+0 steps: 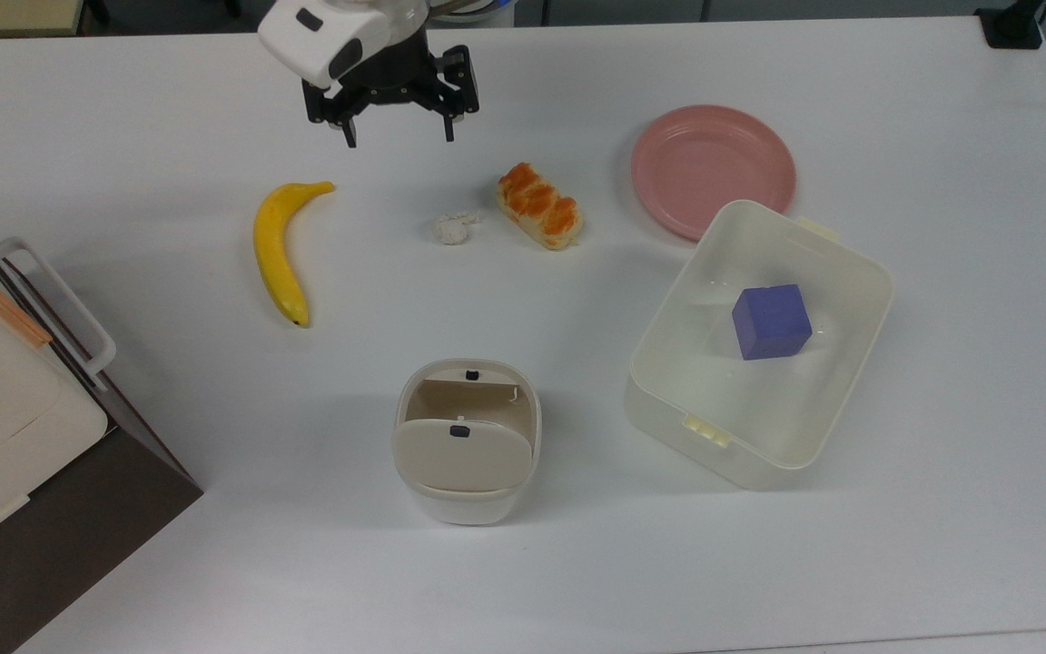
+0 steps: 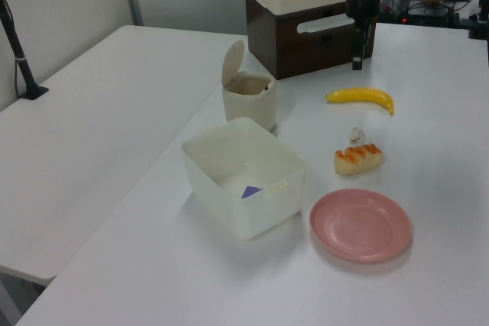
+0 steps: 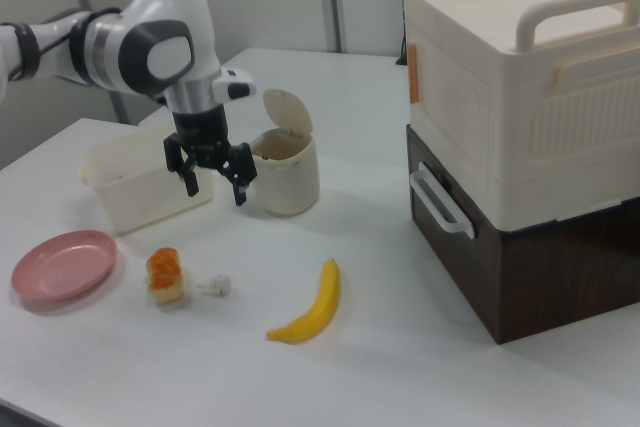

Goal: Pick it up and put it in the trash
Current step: 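Move the gripper over the white paper ball and lower toward it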

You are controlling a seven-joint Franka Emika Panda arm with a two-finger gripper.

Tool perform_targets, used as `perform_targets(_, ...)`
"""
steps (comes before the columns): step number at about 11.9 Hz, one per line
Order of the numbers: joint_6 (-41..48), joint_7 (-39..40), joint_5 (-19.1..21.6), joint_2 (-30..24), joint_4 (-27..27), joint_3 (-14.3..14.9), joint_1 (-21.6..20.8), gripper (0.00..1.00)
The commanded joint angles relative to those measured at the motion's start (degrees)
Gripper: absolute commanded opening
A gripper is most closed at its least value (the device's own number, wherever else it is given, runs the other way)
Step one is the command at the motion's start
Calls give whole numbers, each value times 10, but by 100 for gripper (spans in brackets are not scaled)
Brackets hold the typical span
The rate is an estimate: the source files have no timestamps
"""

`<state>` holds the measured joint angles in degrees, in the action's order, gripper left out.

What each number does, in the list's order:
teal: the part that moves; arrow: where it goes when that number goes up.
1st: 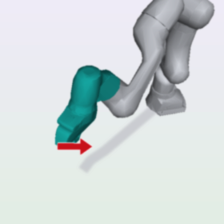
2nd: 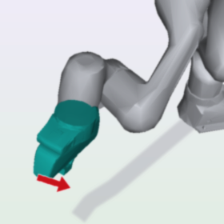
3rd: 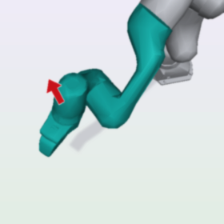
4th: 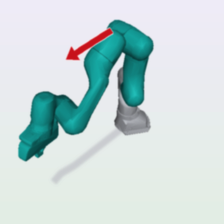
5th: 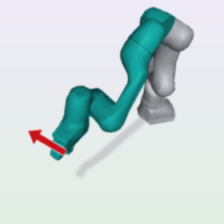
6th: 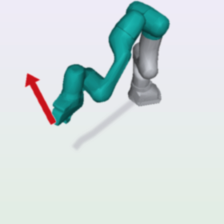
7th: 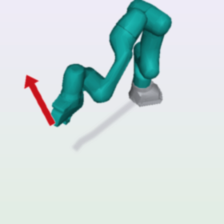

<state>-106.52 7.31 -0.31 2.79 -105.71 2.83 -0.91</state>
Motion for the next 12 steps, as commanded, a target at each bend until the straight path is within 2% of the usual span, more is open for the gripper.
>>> perform_targets(1,-75,11,9,-34,-92,1,-5,100)
perform_targets(6,-104,28,8,-22,-139,1,-7,100)
perform_targets(9,-107,38,7,18,-140,1,-7,100)
perform_targets(12,-159,38,7,46,-161,1,-9,100)
